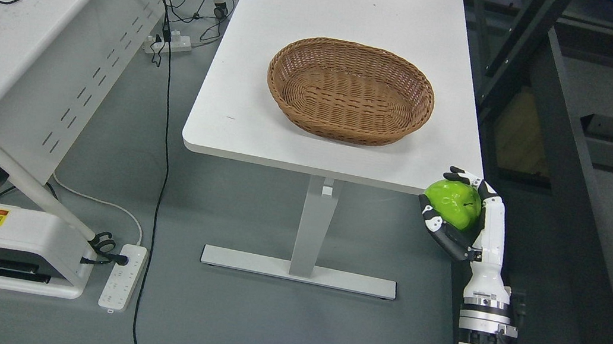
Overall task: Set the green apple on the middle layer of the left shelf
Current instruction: 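Hold the green apple in the right hand while turning toward the shelf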
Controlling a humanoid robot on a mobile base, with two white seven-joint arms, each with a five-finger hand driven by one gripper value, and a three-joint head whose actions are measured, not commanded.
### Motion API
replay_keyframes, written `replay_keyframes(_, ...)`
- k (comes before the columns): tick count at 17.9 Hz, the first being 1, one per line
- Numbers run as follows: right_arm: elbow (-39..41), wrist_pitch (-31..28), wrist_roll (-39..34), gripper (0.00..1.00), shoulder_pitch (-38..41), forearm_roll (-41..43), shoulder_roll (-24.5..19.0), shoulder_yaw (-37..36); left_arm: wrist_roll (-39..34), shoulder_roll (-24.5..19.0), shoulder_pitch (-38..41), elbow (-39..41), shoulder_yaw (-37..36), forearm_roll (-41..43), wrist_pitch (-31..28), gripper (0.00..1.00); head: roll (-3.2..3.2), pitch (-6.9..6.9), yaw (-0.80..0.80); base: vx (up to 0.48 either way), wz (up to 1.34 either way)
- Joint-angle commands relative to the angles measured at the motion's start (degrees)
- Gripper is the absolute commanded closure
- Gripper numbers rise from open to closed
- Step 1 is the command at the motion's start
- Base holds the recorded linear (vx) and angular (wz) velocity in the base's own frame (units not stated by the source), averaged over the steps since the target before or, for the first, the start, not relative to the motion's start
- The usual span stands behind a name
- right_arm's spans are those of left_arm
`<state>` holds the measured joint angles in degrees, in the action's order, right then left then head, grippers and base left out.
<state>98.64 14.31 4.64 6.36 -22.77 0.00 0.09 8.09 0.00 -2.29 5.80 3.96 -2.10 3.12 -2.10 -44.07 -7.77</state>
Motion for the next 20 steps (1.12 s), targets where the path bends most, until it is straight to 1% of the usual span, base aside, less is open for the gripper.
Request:
replay_keyframes(1, 0.1, 0.2, 0.0, 1.0, 0.1, 0.0, 1.0, 0.7, 0.0, -1.0, 0.0, 0.0, 0.0, 0.0, 0.2, 0.0, 0.0, 0.0, 0.0, -0.18, -0.14)
replay_keyframes(9, 0.0, 0.3, -0.1, 1.0, 0.1, 0.1, 1.0, 0.7, 0.0, -1.0, 0.0, 0.0, 0.0, 0.0, 0.1, 0.0, 0.0, 0.0, 0.0, -0.183, -0.04)
replay_keyframes(20, 0.0, 0.3, 0.0, 1.0, 0.1, 0.0, 1.0, 0.7, 0.0, -1.0, 0.0, 0.0, 0.0, 0.0, 0.2, 0.0, 0.0, 0.0, 0.0, -0.222, 0.12)
